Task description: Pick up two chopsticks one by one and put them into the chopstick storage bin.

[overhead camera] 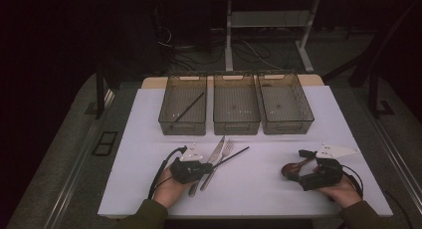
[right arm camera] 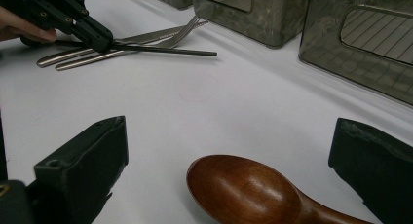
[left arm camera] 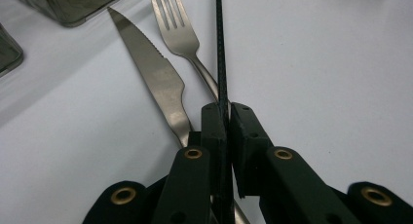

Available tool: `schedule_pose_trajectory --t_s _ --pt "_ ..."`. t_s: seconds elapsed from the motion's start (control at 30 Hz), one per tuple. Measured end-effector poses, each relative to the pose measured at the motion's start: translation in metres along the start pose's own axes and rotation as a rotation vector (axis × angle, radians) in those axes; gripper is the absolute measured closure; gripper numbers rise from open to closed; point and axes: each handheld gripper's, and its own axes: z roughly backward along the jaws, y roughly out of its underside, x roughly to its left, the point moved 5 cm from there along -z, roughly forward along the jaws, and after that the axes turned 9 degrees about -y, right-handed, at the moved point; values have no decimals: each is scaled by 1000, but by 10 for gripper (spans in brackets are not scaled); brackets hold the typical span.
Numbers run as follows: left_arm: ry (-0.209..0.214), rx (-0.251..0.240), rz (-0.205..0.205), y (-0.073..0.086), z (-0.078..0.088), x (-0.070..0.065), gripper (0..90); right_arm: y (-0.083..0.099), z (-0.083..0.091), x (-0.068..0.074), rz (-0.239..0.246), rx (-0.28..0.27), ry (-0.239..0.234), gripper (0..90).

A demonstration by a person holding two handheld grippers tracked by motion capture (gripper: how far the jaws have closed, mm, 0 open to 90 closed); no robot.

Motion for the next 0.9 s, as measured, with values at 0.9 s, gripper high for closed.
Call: schedule_pose_trajectory --t_s 0.9 --pt "71 -32 56 -12 18 4 848 0 0 0 2 -1 -2 3"
